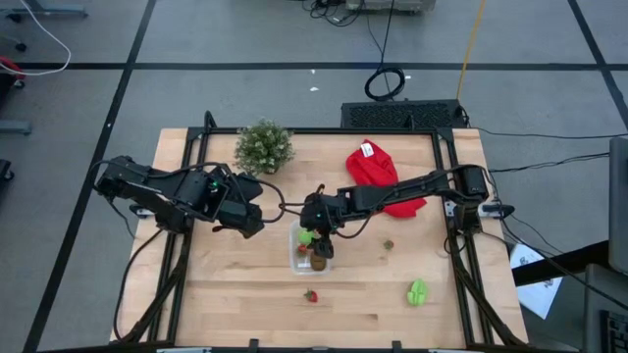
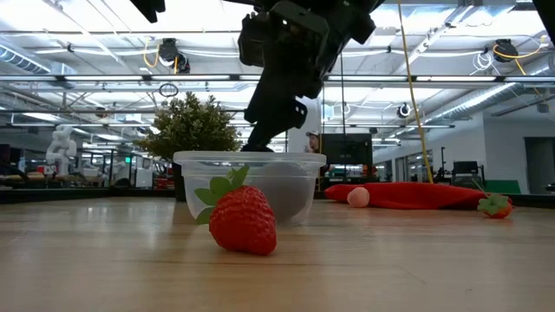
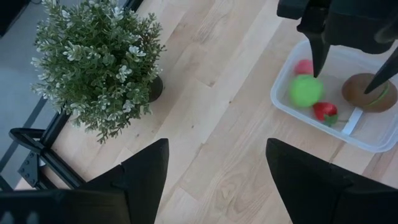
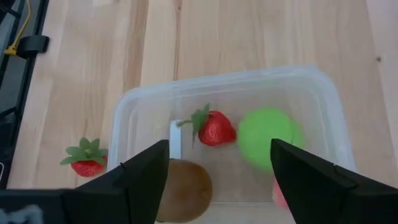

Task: Pick and placing Produce into tupperware
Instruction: Put the pink peach into the transparent bin

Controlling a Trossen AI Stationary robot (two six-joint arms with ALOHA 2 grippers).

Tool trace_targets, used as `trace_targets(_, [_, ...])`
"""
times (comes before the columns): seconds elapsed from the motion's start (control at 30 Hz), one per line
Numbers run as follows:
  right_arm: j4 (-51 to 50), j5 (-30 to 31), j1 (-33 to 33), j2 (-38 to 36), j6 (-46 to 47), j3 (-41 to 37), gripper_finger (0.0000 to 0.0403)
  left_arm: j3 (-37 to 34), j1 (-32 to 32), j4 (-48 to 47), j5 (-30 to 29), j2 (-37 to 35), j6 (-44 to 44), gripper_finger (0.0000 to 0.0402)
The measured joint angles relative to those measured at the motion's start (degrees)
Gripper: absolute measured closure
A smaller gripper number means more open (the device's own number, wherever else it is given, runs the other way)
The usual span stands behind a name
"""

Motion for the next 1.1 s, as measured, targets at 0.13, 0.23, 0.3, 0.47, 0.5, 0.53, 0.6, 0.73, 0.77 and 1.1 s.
trace_targets(0.13, [0.02, 0.05, -0.41, 0.0, -0.37, 0.0, 0.0131, 0.0, 0.0, 0.0, 0.0, 0.01, 0.16, 0.0128])
trace_targets(0.23, [0.04, 0.09, -0.75, 0.0, -0.42, 0.0, 0.0131, 0.0, 0.0, 0.0, 0.0, 0.0, 0.14, 0.0128])
trace_targets(0.3, [0.02, 0.09, -0.92, 0.0, -0.42, 0.0, 0.0131, 0.0, 0.0, 0.0, 0.0, 0.0, 0.14, 0.0128])
trace_targets(0.47, [-3.0, 0.11, -1.19, -0.91, -1.44, 0.0, 0.0132, 0.0, 0.0, 0.0, 0.07, 0.0, -0.12, 0.0128])
trace_targets(0.5, [-4.2, 0.12, -1.42, -1.4, -1.84, 0.02, 0.0132, 0.0, 0.0, 0.02, 0.26, 0.02, -0.25, 0.0128])
trace_targets(0.53, [-6.4, 0.11, -1.63, -2.04, -2.05, 0.02, 0.0132, 0.0, 0.0, 0.03, 0.51, 0.01, -0.42, 0.0128])
trace_targets(0.6, [-11.15, 0.39, -2.28, -3.13, -2.09, 0.02, 0.0132, 0.0, 0.0, 0.01, 0.74, 0.0, -0.94, 0.0128])
trace_targets(0.73, [-21.71, 5.34, -3.38, -5.8, -2.13, 0.02, 0.0132, 0.02, 0.0, 0.15, 0.92, 0.02, -1.39, 0.0128])
trace_targets(0.77, [-23.79, 6.65, -3.56, -6.3, -2.09, 0.02, 0.0132, 0.02, 0.0, 0.2, 0.98, 0.0, -1.39, 0.0128])
trace_targets(1.1, [-34.19, 10.51, -6.73, -6.76, -0.36, -3.25, 0.0132, 0.02, -0.15, 0.2, 1.05, 0.0, -1.15, 0.0128])
